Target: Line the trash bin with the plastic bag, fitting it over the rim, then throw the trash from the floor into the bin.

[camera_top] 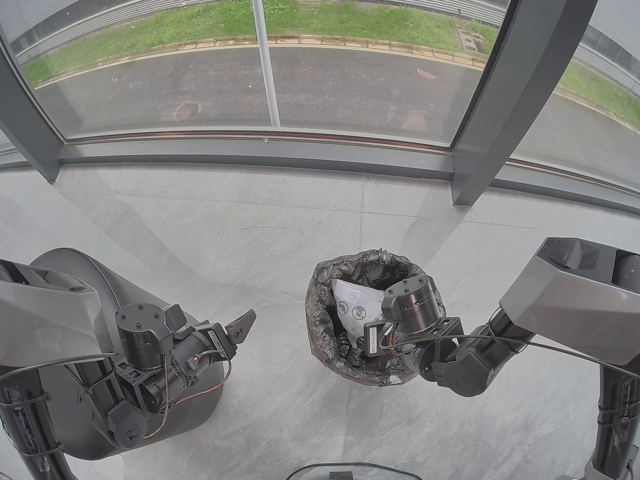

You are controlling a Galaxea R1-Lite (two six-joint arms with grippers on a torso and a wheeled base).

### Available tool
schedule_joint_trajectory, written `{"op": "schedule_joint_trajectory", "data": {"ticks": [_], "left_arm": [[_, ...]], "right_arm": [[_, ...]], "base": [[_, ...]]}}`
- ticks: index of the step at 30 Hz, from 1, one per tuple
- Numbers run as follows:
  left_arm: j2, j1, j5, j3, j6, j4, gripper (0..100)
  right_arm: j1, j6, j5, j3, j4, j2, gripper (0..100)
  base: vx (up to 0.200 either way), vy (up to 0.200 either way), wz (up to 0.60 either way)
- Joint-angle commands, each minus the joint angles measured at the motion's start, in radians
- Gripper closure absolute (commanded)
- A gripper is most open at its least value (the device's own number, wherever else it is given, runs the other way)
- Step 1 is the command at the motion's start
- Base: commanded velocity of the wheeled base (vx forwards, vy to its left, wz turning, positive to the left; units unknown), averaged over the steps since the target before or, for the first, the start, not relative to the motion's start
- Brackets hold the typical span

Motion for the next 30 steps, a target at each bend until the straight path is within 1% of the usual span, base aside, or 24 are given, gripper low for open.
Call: {"op": "schedule_joint_trajectory", "data": {"ticks": [1,7,8,14,25,26,30], "left_arm": [[0.006,-0.002,0.000,0.001,0.000,-0.001,0],[0.006,-0.002,0.000,-0.001,0.000,-0.001,0],[0.006,-0.002,0.000,-0.001,0.000,-0.001,0],[0.005,-0.002,0.000,-0.001,0.000,-0.001,0],[0.005,-0.002,0.000,0.001,0.000,-0.001,0],[0.005,-0.002,0.000,0.001,0.000,-0.001,0],[0.005,-0.002,0.000,0.001,0.000,-0.001,0]], "right_arm": [[-0.005,0.001,-0.001,0.004,-0.002,0.025,100],[-0.007,-0.001,-0.001,0.029,-0.041,0.044,100],[-0.007,-0.002,-0.001,0.030,-0.049,0.047,0],[-0.007,-0.001,-0.002,0.030,-0.066,0.045,0],[-0.004,-0.007,-0.004,0.078,-0.095,-0.076,0],[-0.002,-0.012,-0.002,0.062,-0.095,-0.097,0],[-0.002,-0.010,0.007,-0.007,-0.088,-0.064,0]], "base": [[0.000,0.000,0.00],[0.000,0.000,0.00],[0.000,0.000,0.00],[0.000,0.000,0.00],[0.000,0.000,0.00],[0.000,0.000,0.00],[0.000,0.000,0.00]]}}
